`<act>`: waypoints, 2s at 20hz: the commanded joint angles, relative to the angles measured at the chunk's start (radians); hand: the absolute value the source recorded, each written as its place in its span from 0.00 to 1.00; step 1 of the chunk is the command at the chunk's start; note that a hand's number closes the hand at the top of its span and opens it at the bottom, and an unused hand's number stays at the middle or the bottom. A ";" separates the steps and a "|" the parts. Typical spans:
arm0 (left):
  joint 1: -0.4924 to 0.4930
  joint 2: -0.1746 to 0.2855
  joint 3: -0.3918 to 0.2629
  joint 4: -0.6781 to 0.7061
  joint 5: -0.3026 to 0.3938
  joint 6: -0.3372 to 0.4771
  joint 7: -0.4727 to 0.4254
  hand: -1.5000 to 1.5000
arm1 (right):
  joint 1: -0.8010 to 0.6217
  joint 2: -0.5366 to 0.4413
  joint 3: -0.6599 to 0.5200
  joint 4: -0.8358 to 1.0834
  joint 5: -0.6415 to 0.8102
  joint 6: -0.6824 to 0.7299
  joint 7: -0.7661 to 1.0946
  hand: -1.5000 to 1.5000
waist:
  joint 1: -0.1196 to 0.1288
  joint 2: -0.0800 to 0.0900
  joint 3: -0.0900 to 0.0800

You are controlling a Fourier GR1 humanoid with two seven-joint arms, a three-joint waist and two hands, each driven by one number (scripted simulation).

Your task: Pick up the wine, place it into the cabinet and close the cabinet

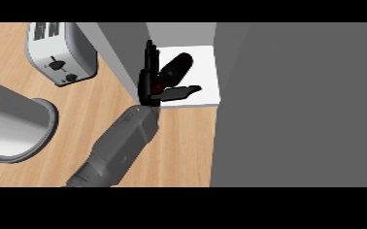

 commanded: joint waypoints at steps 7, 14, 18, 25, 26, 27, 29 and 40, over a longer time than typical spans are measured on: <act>0.212 0.000 -0.266 -0.433 0.006 0.302 0.056 0.00 | 0.100 -0.039 -0.077 -0.085 -0.037 0.031 -0.026 0.00 | 0.040 -0.001 0.001; 0.358 0.000 -0.346 -0.640 -0.076 0.371 0.086 0.00 | 0.123 -0.035 -0.075 -0.165 -0.062 0.018 0.024 0.00 | 0.038 -0.002 0.001; 0.514 0.020 -0.410 -0.881 -0.154 0.459 0.128 0.00 | 0.110 -0.037 -0.098 -0.104 -0.069 0.030 -0.020 0.00 | 0.048 -0.003 0.001; 0.698 0.100 -0.497 -1.108 -0.252 0.550 0.175 0.00 | 0.096 -0.017 -0.049 -0.133 -0.020 0.006 0.010 0.00 | 0.050 -0.003 0.001; 0.698 0.129 -0.472 -1.131 -0.258 0.539 0.179 0.00 | 0.152 -0.030 -0.064 -0.178 -0.062 0.028 0.021 0.00 | 0.045 -0.003 0.001; 0.709 0.170 -0.463 -1.199 -0.267 0.548 0.214 0.00 | 0.078 -0.045 -0.104 -0.063 -0.061 0.045 -0.035 0.00 | 0.051 -0.001 0.001; 0.730 0.153 -0.484 -1.219 -0.281 0.507 0.212 0.00 | 0.147 -0.021 -0.059 -0.110 -0.043 0.061 -0.046 0.00 | 0.045 -0.001 0.001; 0.920 0.431 -0.521 -1.479 -0.280 0.352 0.217 0.00 | 0.142 -0.056 -0.011 -0.097 -0.126 0.142 0.035 1.00 | 0.048 -0.001 0.000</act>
